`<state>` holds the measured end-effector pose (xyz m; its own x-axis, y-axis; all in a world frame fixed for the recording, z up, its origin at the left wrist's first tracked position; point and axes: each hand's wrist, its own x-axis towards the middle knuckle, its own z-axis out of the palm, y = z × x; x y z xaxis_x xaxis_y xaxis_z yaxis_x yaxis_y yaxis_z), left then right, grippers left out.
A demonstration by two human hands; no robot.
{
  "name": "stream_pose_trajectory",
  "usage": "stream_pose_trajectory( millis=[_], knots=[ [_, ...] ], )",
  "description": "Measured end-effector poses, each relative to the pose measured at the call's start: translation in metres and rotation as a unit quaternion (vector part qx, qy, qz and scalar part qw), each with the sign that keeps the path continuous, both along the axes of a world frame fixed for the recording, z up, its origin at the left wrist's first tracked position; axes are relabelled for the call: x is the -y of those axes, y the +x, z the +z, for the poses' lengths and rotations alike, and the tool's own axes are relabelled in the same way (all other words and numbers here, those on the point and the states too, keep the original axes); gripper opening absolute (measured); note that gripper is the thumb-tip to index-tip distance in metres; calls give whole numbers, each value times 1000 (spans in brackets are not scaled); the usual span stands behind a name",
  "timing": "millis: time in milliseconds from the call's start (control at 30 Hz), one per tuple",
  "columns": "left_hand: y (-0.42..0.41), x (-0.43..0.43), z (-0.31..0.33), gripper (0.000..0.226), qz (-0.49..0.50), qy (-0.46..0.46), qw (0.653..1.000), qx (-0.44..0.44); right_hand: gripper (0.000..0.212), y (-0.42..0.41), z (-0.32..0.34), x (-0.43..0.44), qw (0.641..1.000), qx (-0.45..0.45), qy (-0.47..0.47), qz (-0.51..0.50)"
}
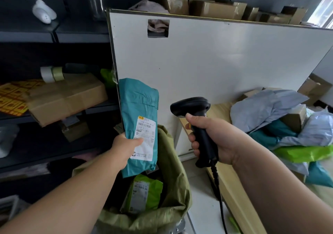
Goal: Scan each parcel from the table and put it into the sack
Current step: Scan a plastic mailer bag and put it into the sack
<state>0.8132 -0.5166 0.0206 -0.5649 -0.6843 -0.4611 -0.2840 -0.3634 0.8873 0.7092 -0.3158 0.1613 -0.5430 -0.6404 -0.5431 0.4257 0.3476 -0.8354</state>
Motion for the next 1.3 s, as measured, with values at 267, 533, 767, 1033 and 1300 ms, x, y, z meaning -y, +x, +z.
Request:
stream_pose_trajectory(
  millis=[267,533,767,1033,1300],
  knots=[
    [12,-13,-26,70,-197,-71,935,286,35,-3,-21,-28,999,13,15,-29],
    [-45,-36,-8,76,-254,-291,898,210,34,-30,-36,-55,997,22,17,-68],
    [-132,-91,18,69,-311,-427,837,140,30,-79,-51,-111,989,4,9,-149],
    [-260,-181,38,71,-366,-467,798,108,26,-159,-54,-189,969,-37,-11,-244],
    [-391,-257,30,73,-411,-451,789,74,24,-239,-65,-246,949,-52,-42,-308]
  ],
)
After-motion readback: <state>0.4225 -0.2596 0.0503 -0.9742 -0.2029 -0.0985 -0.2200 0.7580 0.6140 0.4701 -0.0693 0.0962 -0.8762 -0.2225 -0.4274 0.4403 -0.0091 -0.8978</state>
